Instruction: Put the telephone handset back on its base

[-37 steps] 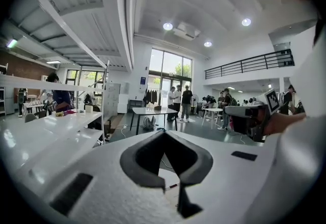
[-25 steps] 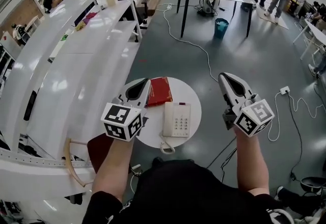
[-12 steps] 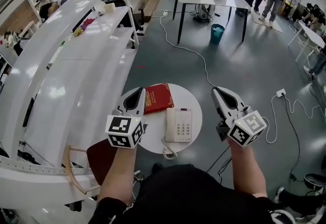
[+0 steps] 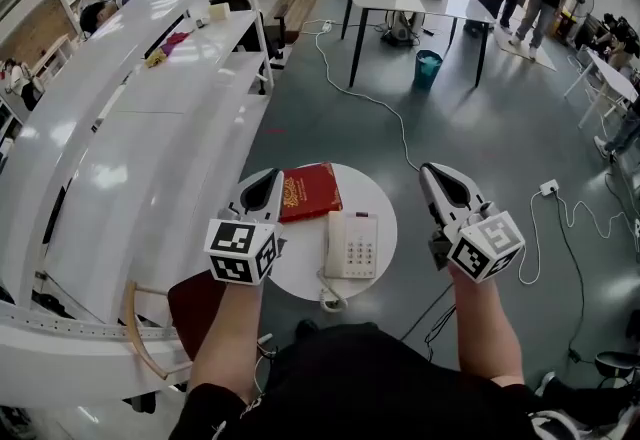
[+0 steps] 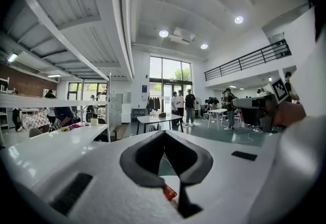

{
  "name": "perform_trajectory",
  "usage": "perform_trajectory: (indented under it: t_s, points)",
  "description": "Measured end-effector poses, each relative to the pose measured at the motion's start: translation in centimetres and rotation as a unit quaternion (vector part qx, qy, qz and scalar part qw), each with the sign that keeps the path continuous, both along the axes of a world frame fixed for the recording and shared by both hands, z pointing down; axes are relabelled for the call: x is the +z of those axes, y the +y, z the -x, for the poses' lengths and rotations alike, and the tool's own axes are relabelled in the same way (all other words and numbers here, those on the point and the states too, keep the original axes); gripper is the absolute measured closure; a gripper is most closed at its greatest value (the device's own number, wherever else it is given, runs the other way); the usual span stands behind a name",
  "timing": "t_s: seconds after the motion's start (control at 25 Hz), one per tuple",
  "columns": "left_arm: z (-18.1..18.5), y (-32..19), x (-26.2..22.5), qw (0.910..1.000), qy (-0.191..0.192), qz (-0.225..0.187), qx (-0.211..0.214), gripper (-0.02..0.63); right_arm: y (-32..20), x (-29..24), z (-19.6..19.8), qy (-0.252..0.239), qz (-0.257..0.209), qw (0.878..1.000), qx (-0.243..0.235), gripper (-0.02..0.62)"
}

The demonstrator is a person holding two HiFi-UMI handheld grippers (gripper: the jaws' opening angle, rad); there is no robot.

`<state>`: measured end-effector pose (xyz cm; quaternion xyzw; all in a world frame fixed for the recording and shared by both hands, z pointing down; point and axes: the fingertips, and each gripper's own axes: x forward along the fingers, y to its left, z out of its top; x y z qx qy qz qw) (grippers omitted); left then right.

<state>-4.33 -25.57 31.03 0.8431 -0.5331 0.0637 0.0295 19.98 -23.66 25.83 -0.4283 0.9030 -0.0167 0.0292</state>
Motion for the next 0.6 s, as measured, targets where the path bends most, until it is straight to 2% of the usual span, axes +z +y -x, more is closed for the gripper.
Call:
perform_trajectory:
  t_s: [0.6]
  points:
    - [-0.4,0.8,-0.2,1.0,-0.001,0.003,0.006,0.597,1.1,0.2,1.2,-0.017,0.005,1.0,-0.016,0.592]
